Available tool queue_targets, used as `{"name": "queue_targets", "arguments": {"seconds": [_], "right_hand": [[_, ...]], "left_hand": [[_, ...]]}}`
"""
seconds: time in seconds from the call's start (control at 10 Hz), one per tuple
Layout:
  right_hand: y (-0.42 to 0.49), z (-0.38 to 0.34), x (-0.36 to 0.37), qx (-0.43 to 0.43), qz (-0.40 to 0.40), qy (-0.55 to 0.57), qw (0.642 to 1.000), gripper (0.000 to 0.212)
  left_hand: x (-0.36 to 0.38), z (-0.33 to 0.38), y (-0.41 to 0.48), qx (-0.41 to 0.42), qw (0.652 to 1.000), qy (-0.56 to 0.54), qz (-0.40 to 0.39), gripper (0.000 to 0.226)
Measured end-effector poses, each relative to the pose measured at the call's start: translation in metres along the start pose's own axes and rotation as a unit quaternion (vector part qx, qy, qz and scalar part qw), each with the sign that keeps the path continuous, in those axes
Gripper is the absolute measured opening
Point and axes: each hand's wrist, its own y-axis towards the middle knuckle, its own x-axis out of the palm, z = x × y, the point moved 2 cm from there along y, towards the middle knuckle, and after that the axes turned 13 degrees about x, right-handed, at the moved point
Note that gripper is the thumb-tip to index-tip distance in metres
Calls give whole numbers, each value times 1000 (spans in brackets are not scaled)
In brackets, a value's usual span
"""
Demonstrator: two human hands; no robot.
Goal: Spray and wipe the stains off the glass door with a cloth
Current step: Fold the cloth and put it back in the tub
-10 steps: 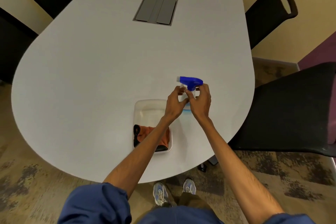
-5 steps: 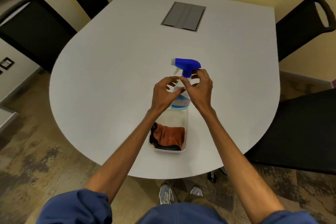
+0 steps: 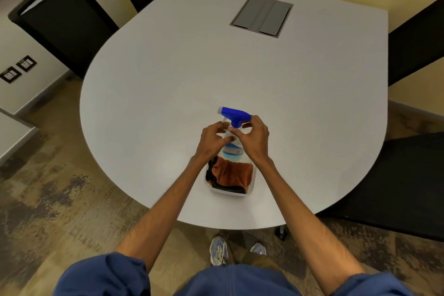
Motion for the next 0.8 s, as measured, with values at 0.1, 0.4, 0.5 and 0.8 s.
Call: {"name": "queue_targets", "arguments": {"seconds": [0.1,0.4,0.5,0.8], "right_hand": [[-4,10,3,17,5,-10,1000,47],[-8,13,6,23,7,-23,999,66],[-12,12,3,21,10,-30,999,76],[-51,19,-1,-10,116,-6,993,70]], "left_hand": [[6,-2,-5,-25,999,-21,-8,44],[12,1,-13,-37,999,-40,-2,43],[13,-1,-19,-41,998,-45,-1,56],[13,8,-51,-52,993,-29,100,53]]}}
